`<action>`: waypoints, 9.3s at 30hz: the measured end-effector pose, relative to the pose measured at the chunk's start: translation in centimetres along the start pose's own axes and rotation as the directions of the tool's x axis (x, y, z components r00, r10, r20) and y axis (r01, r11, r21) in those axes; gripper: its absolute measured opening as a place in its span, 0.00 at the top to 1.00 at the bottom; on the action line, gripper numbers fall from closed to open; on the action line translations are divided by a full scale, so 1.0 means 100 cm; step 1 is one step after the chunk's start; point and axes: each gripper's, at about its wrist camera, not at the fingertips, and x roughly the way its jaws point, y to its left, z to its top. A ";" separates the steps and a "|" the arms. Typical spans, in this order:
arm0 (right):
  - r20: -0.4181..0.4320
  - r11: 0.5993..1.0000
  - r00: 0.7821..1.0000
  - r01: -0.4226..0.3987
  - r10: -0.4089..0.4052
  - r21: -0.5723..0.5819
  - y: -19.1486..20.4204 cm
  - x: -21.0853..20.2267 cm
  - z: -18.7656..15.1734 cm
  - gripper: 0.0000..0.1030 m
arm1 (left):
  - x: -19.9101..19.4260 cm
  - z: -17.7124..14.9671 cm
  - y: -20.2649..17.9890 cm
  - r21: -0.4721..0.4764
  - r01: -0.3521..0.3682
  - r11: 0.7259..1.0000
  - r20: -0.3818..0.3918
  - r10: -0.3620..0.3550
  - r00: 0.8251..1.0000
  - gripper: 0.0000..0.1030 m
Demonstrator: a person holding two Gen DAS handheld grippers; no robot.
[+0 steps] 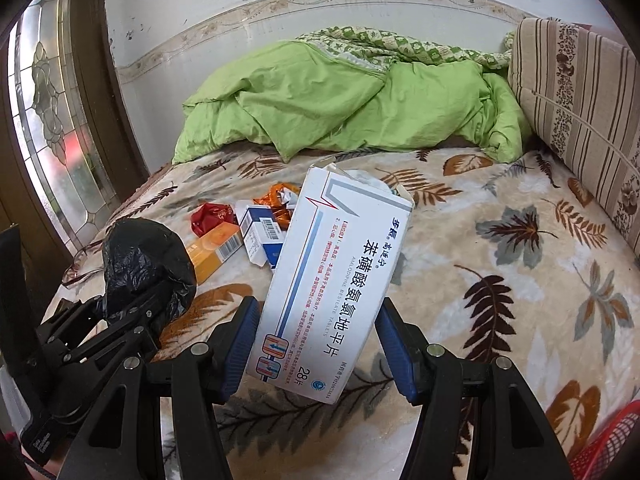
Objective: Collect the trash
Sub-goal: 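Lift the black bag with the left tool while the right tool lifts the white box, then carry both items to the red basket and open both tools over it, then move both open tools back toward the trash pile on the bed, then grasp the pink crumpled wrapper with the right tool while the left tool grasps the orange box, then lift the orange box with the left tool while the right tool lifts the pink wrapper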
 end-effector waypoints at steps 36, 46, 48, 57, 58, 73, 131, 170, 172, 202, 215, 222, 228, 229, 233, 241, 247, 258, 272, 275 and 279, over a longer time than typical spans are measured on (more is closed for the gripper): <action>-0.045 1.000 0.999 0.009 -0.008 0.025 -0.004 0.014 -0.001 0.38 | -0.001 0.000 -0.009 0.028 -0.009 1.000 0.016 0.009 1.000 0.67; -0.048 0.999 0.999 0.010 -0.008 0.039 -0.007 0.015 -0.001 0.38 | 0.000 0.000 -0.010 0.027 -0.010 1.000 0.015 0.010 1.000 0.67; -0.048 0.999 0.999 0.010 -0.008 0.039 -0.007 0.015 -0.001 0.38 | -0.001 0.000 -0.010 0.027 -0.010 1.000 0.014 0.010 1.000 0.67; -0.049 0.999 0.999 0.009 -0.007 0.039 -0.007 0.016 -0.001 0.38 | -0.001 0.000 -0.010 0.027 -0.011 1.000 0.015 0.011 1.000 0.67; -0.050 0.999 0.999 0.009 -0.007 0.040 -0.007 0.016 -0.001 0.38 | 0.000 0.000 -0.010 0.026 -0.011 1.000 0.014 0.010 1.000 0.67; -0.047 0.995 0.999 0.001 0.004 0.098 -0.018 0.011 -0.002 0.38 | -0.008 -0.005 -0.024 0.036 0.052 0.998 0.002 -0.052 0.999 0.67; -0.126 0.881 0.982 0.181 -0.139 0.438 -0.204 -0.181 -0.072 0.36 | -0.088 -0.004 -0.176 0.185 0.625 0.758 -0.264 -0.574 0.775 0.31; -0.332 1.000 0.943 0.017 -0.019 -0.009 -0.001 0.141 0.022 0.61 | 0.020 0.000 0.056 -0.130 0.077 0.988 -0.153 -0.097 0.984 0.31; -0.345 1.000 0.939 0.010 -0.011 -0.005 -0.003 0.147 0.019 0.68 | 0.024 0.003 0.056 -0.127 0.073 0.989 -0.154 -0.092 0.984 0.31; -0.211 0.998 0.977 -0.028 0.041 0.063 -0.010 0.099 0.031 0.68 | 0.141 0.031 0.047 -0.098 0.026 0.995 -0.284 -0.053 0.957 0.57; -0.167 0.996 0.986 -0.017 0.030 0.082 -0.018 0.071 0.026 0.68 | 0.058 -0.016 0.026 -0.206 0.106 0.973 -0.333 -0.171 0.927 0.57; -0.153 0.996 0.988 -0.011 0.024 0.086 -0.022 0.067 0.027 0.68 | 0.070 -0.008 0.020 -0.188 0.094 0.978 -0.323 -0.152 0.934 0.46; -0.153 0.995 0.988 -0.018 0.032 0.094 -0.025 0.066 0.027 0.68 | 0.083 -0.006 0.019 -0.195 0.066 0.979 -0.321 -0.127 0.939 0.56; -0.154 0.996 0.987 -0.020 0.034 0.092 -0.025 0.066 0.027 0.68 | 0.082 -0.006 0.020 -0.198 0.066 0.978 -0.314 -0.127 0.941 0.56; -0.152 0.997 0.988 -0.027 0.038 0.079 -0.019 0.065 0.027 0.68 | 0.069 -0.004 0.017 -0.182 0.067 0.981 -0.260 -0.113 0.959 0.56; -0.105 0.999 0.994 -0.033 0.034 0.011 -0.004 0.056 0.028 0.68 | 0.041 0.006 0.006 -0.095 0.053 0.994 -0.119 -0.065 0.991 0.56; -0.099 0.999 0.995 -0.031 0.029 -0.018 0.003 0.059 0.028 0.68 | 0.036 0.010 0.002 -0.049 0.044 0.998 -0.086 -0.048 0.995 0.56; -0.108 0.998 0.993 -0.046 0.042 -0.032 0.009 0.065 0.028 0.68 | 0.036 0.014 -0.004 -0.008 0.010 1.000 -0.059 -0.011 0.998 0.56; -0.113 0.999 0.992 -0.048 0.047 -0.006 0.003 0.066 0.028 0.68 | 0.036 0.015 -0.006 0.005 -0.004 1.000 -0.055 0.004 0.998 0.56; -0.114 0.999 0.992 -0.047 0.046 -0.006 0.002 0.066 0.028 0.68 | 0.036 0.015 -0.005 0.006 -0.005 1.000 -0.055 0.006 0.998 0.56; -0.112 0.999 0.993 -0.046 0.045 -0.006 0.002 0.066 0.028 0.68 | 0.036 0.015 -0.005 0.010 -0.009 1.000 -0.055 0.010 0.998 0.56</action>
